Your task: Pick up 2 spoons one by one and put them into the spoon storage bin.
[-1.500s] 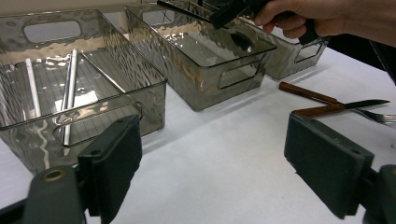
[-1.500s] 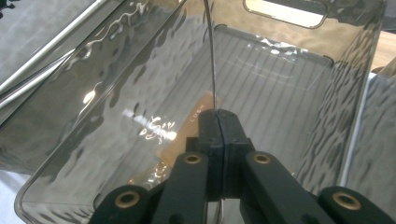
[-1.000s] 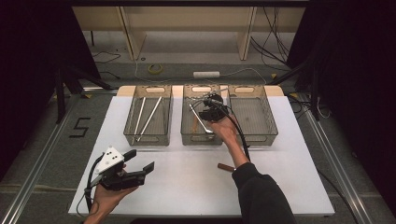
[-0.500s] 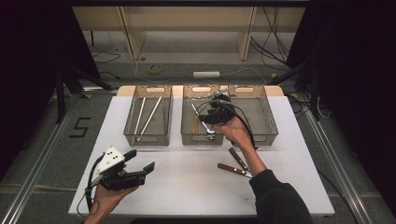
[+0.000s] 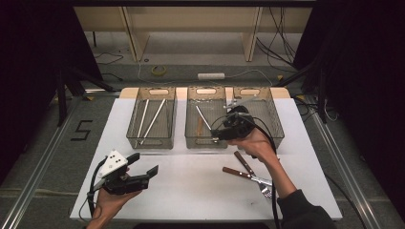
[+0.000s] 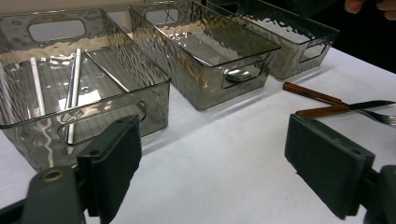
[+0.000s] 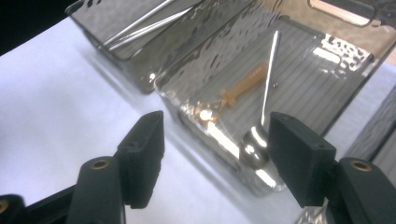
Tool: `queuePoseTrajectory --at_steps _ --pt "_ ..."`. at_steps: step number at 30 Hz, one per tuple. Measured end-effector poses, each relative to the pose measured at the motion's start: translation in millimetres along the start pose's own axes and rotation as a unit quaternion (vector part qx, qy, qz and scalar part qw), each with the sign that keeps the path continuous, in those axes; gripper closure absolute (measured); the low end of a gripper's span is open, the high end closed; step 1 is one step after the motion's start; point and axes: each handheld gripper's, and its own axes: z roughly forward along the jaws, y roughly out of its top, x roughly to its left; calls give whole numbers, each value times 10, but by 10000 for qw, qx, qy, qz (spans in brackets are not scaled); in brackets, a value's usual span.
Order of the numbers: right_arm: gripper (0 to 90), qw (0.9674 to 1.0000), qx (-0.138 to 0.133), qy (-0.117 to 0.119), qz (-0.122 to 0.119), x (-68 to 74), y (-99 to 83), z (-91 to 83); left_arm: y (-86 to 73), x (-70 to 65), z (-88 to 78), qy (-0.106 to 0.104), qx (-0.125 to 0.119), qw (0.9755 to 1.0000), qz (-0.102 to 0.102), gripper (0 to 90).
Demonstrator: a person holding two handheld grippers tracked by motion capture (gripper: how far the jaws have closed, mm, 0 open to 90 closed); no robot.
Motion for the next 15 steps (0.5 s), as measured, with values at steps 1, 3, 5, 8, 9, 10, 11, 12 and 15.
queuePoseTrajectory --at_steps 1,3,5,8,9,10,11,12,15 --pt "360 10000 28 26 -7 2 -31 -26 0 -1 -1 0 0 10000 -1 183" --pt "352 9999 74 58 -35 2 -98 -67 1 0 1 2 -2 10000 -2 183" --pt "350 9998 130 100 -73 6 -170 -97 1 -2 4 2 -16 10000 -16 183" --pt "339 9994 251 174 -146 13 -281 -122 3 2 -1 5 4 10000 9 183" --pt "337 9993 275 166 -174 18 -318 -126 2 2 -1 0 1 10000 6 183" --pt "335 9992 314 166 -186 20 -354 -130 1 4 -1 -5 -1 10000 4 183" --pt "333 9991 332 190 -199 19 -387 -131 1 4 0 -2 -4 10000 4 183" --pt "331 9990 354 198 -196 19 -417 -135 1 5 0 0 -5 10000 4 183" --pt "329 9988 388 210 -191 18 -497 -160 0 4 1 -4 -7 10000 3 182"
